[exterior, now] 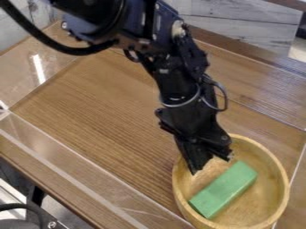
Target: Put the green block in the brown bowl
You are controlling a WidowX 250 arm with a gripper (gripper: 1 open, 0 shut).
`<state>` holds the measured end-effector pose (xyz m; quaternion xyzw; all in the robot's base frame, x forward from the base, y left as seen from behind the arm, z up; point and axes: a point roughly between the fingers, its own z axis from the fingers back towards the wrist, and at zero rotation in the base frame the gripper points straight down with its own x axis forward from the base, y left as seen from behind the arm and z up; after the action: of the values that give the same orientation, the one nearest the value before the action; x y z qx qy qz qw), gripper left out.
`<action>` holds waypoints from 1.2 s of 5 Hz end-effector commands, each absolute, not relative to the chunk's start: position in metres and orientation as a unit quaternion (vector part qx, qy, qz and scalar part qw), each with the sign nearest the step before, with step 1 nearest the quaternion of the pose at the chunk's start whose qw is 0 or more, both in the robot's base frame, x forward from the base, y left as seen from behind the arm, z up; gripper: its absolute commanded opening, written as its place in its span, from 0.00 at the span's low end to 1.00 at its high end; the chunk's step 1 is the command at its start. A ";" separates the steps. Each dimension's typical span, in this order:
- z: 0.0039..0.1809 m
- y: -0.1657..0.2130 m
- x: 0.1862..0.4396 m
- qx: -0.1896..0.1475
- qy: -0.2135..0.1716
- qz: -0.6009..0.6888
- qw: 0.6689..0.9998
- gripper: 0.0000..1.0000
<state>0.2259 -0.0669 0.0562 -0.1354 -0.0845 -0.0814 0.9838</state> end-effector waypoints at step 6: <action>0.072 -0.064 0.235 -0.160 -0.083 -0.067 0.981 0.00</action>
<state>0.2222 -0.0661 0.0614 -0.1589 -0.0585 -0.0687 0.9832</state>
